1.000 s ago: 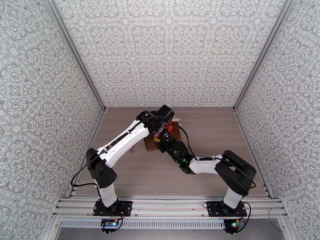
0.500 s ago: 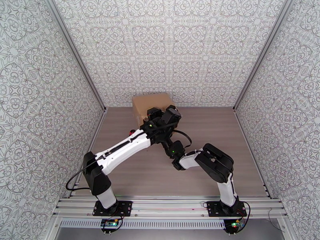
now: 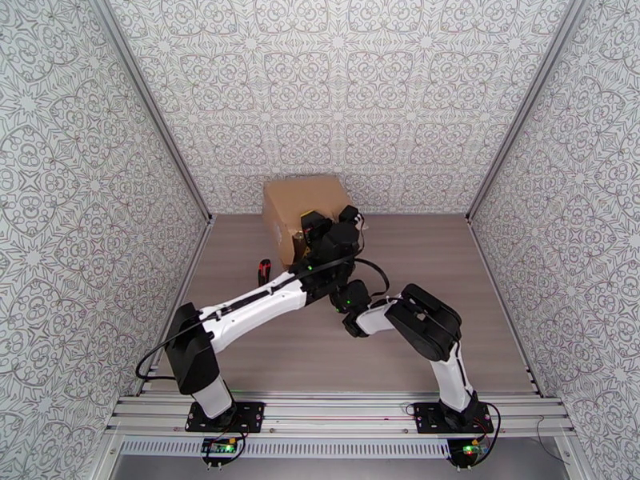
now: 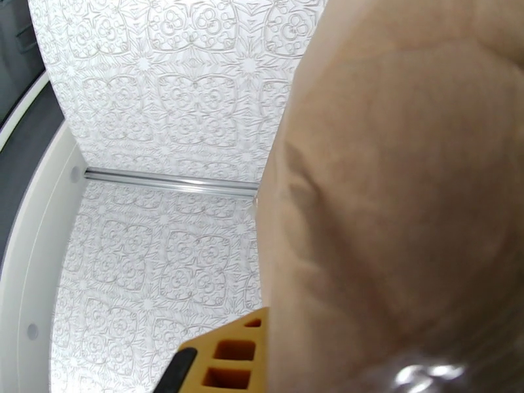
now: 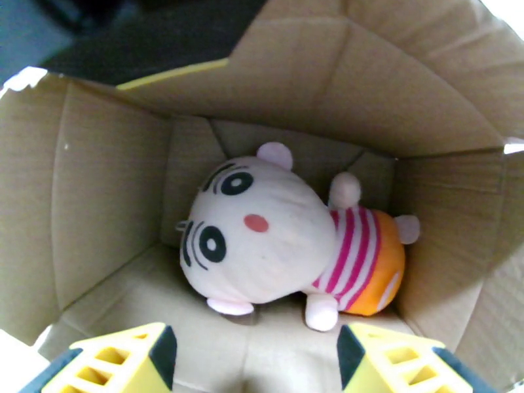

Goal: Unpack the express box

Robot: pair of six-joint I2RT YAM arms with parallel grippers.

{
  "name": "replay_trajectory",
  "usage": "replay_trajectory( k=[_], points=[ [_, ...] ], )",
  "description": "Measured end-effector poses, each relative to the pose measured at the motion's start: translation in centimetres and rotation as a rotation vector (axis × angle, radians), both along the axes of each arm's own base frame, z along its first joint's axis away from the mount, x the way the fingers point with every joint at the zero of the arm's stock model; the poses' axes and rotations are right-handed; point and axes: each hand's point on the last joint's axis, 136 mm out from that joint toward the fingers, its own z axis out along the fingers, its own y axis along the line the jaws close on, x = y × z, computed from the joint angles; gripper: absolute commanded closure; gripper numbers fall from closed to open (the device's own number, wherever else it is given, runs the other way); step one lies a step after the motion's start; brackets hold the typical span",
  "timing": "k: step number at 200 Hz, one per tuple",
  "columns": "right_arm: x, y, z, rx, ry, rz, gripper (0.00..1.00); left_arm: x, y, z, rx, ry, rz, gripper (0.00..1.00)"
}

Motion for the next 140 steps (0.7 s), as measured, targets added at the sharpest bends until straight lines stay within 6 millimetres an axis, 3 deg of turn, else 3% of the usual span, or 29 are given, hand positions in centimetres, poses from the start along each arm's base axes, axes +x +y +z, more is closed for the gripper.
replay_trajectory(
  k=[37, 126, 140],
  points=[
    [2.0, -1.1, 1.9, 0.059, -0.032, -0.031, 0.28, 0.7, -0.7, 1.5, -0.107, -0.127, 0.036, 1.00],
    [1.8, -1.2, 1.7, 0.039, -0.035, -0.014, 0.26, 0.5, 0.3, 0.9, -0.184, -0.149, 0.098, 1.00],
    [2.0, -1.5, 1.6, 0.039, -0.023, -0.016, 0.21, 0.6, 0.0, 0.8, -0.195, -0.153, 0.097, 1.00]
  ],
)
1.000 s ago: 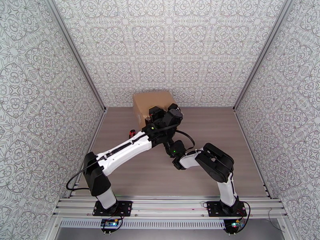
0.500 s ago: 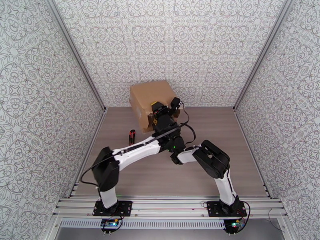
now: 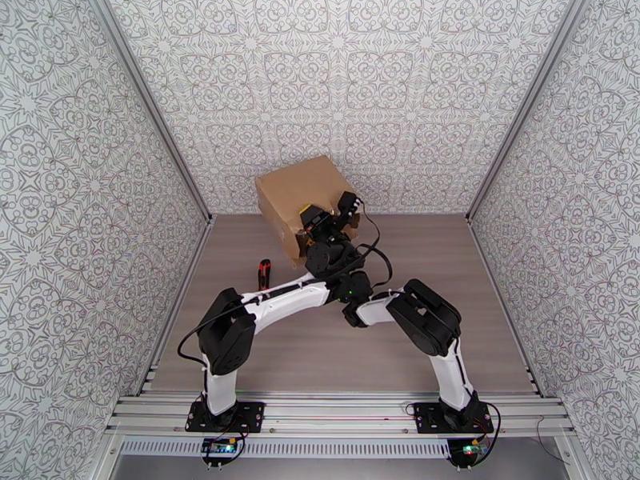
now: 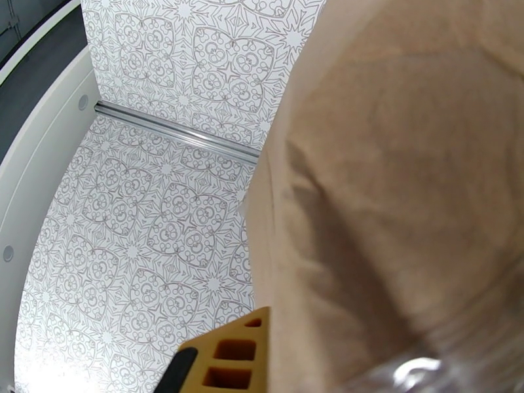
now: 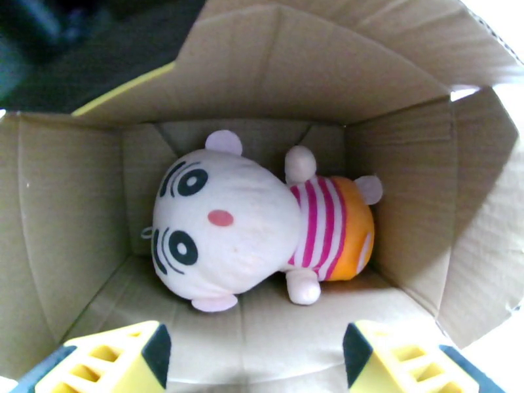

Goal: Unpack the express box

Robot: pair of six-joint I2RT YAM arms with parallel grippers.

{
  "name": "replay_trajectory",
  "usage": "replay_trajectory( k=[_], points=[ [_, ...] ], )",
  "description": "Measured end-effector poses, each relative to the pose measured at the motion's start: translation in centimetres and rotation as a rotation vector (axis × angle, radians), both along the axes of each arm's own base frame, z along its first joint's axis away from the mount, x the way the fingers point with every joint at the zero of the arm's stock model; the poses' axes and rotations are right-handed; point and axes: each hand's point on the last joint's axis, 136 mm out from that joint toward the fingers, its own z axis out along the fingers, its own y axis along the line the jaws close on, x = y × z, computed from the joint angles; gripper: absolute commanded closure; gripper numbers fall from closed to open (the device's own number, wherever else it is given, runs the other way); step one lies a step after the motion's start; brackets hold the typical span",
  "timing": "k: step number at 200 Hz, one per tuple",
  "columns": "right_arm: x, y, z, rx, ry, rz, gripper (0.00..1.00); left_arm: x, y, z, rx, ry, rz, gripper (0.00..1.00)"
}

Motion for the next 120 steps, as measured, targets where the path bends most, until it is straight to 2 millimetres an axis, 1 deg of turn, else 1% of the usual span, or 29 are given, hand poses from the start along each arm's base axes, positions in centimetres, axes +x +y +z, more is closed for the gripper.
replay_trajectory(
  k=[12, 28, 42, 48, 55, 61, 66, 72, 80, 102, 120],
  points=[
    [0.3, -0.2, 0.4, 0.017, 0.000, 0.001, 0.28, 0.2, -0.3, 0.3, -0.014, -0.013, -0.002, 1.00],
    [0.1, -0.3, 0.7, 0.023, -0.009, 0.013, 0.23, 0.1, -0.5, 0.4, -0.022, -0.018, -0.006, 1.00],
    [0.2, -0.3, 1.0, 0.029, -0.014, 0.016, 0.28, 0.0, -0.4, 0.6, -0.032, -0.021, -0.004, 1.00],
    [-0.1, -0.4, 1.1, 0.027, -0.018, 0.023, 0.27, -0.1, -0.5, 0.6, -0.036, -0.021, -0.005, 1.00],
    [-0.3, -0.6, 1.2, 0.016, -0.015, 0.027, 0.21, -0.3, -0.7, 0.7, -0.041, -0.024, -0.012, 1.00],
    [-0.3, -0.7, 1.4, 0.016, -0.014, 0.022, 0.19, -0.3, -0.9, 0.9, -0.046, -0.030, -0.017, 1.00],
    [-0.1, -0.8, 1.9, 0.025, -0.020, 0.021, 0.21, -0.4, -0.9, 1.3, -0.053, -0.040, -0.020, 1.00],
    [0.1, -0.6, 2.4, 0.038, -0.030, 0.027, 0.27, -0.3, -0.8, 1.7, -0.061, -0.055, -0.024, 1.00],
    [0.0, -0.6, 3.0, 0.056, -0.052, 0.043, 0.28, -0.4, -0.7, 2.0, -0.072, -0.064, -0.023, 1.00],
    [-0.5, -1.1, 2.5, 0.028, -0.008, 0.064, 0.21, -0.4, -1.2, 1.8, -0.078, -0.064, -0.027, 1.00],
    [-0.6, -1.2, 2.3, 0.030, 0.020, 0.065, 0.23, -0.3, -1.2, 1.9, -0.095, -0.065, -0.019, 1.00]
  ],
)
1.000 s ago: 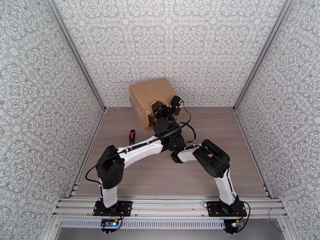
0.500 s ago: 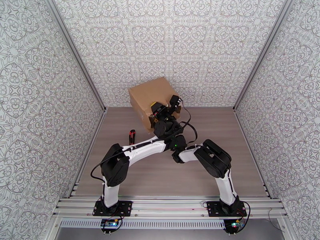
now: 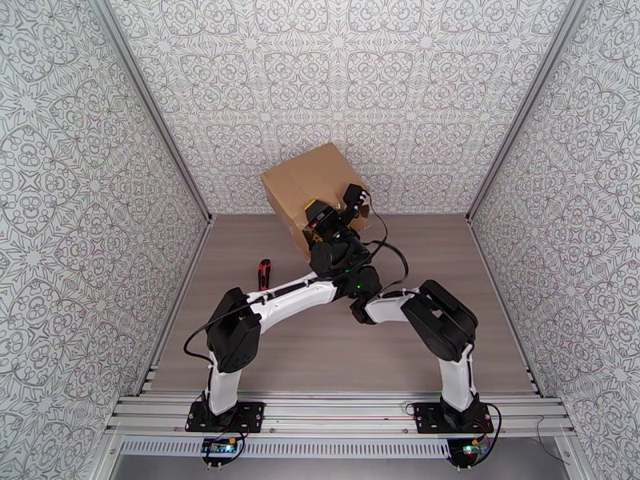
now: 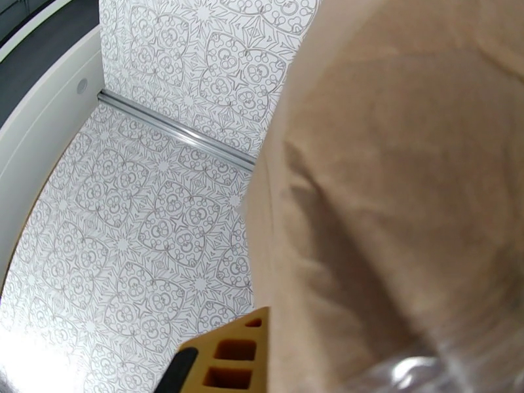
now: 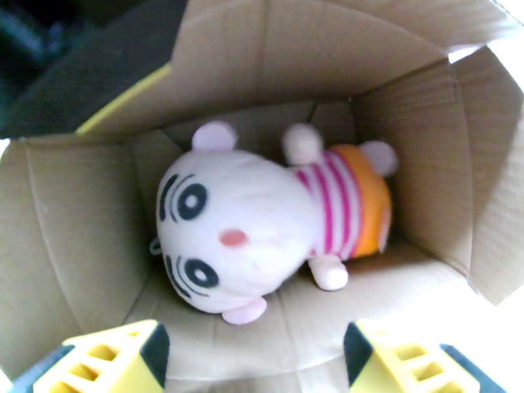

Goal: Unpack the express box

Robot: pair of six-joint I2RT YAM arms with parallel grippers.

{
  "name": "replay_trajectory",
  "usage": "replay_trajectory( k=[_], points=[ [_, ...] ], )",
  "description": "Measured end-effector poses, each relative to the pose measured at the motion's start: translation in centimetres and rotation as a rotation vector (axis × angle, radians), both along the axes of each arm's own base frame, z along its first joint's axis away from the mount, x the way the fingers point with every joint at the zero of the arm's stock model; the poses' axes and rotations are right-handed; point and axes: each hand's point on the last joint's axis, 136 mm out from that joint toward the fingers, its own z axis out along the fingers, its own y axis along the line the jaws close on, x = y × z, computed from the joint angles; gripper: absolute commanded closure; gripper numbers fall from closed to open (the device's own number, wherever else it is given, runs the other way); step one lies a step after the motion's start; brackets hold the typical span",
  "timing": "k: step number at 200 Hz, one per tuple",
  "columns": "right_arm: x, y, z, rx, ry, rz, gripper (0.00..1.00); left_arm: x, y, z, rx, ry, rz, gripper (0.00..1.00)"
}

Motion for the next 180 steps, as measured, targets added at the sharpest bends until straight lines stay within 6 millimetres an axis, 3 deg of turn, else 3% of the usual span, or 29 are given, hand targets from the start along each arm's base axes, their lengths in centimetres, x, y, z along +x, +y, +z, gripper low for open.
replay_trajectory(
  k=[17, 37, 56, 75, 117, 168, 180],
  points=[
    [-0.3, -0.3, -1.7, -0.004, 0.039, 0.008, 0.23, 0.0, 0.0, -1.0, 0.005, 0.029, 0.012, 1.00],
    [-0.5, -0.6, -6.3, -0.086, 0.189, 0.021, 0.22, 0.4, -0.3, -2.9, 0.039, 0.073, 0.026, 1.00],
    [-1.6, -1.6, -8.9, -0.118, 0.314, 0.034, 0.23, 1.0, -0.8, -4.7, 0.079, 0.103, 0.033, 1.00],
    [-3.2, -3.1, -8.9, -0.111, 0.393, 0.048, 0.20, 1.5, -1.1, -5.9, 0.107, 0.124, 0.039, 1.00],
    [-6.3, -6.1, -7.7, -0.139, 0.504, 0.059, 0.13, 1.7, -1.3, -6.5, 0.115, 0.129, 0.040, 1.00],
    [-7.0, -8.6, -10.7, -0.293, 0.632, -0.012, 0.10, 2.1, -1.0, -7.9, 0.144, 0.150, 0.050, 1.00],
    [-7.0, -9.0, -11.4, -0.313, 0.655, -0.023, 0.10, 2.4, -1.0, -8.3, 0.151, 0.155, 0.055, 0.96]
  ],
)
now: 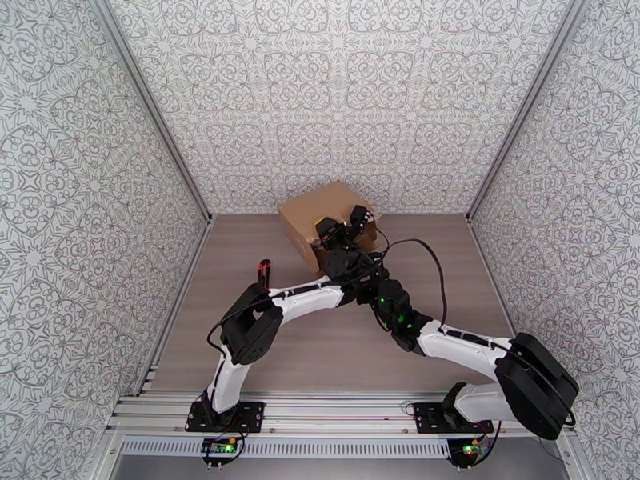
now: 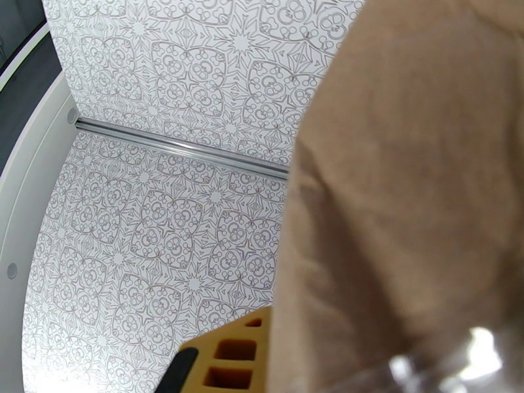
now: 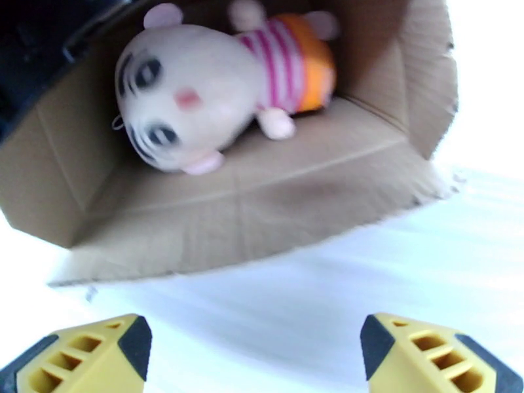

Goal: Unpack the express box

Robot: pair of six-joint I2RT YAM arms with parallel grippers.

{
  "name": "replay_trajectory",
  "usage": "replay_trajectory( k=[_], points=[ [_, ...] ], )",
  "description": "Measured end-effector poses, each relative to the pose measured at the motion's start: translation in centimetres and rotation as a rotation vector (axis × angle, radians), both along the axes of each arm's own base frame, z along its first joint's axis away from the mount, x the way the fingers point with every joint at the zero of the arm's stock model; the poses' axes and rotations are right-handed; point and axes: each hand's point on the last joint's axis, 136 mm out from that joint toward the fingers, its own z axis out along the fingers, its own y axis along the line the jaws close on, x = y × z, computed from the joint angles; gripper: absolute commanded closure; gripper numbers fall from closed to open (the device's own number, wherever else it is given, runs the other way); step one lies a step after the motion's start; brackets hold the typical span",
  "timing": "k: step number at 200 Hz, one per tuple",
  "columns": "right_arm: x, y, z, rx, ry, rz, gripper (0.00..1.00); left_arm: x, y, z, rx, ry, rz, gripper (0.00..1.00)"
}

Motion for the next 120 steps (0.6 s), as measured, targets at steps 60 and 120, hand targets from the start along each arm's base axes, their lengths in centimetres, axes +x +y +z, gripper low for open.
replay_trajectory(
  k=[60, 120],
  points=[
    [-0.4, -0.5, -1.3, -0.042, 0.048, 0.001, 0.10, 0.2, 0.6, 1.3, -0.035, -0.030, 0.010, 0.60],
    [-0.9, -0.8, -2.1, -0.094, 0.076, 0.015, 0.09, -1.2, 0.0, -1.5, 0.048, 0.036, -0.022, 0.48]
  ],
)
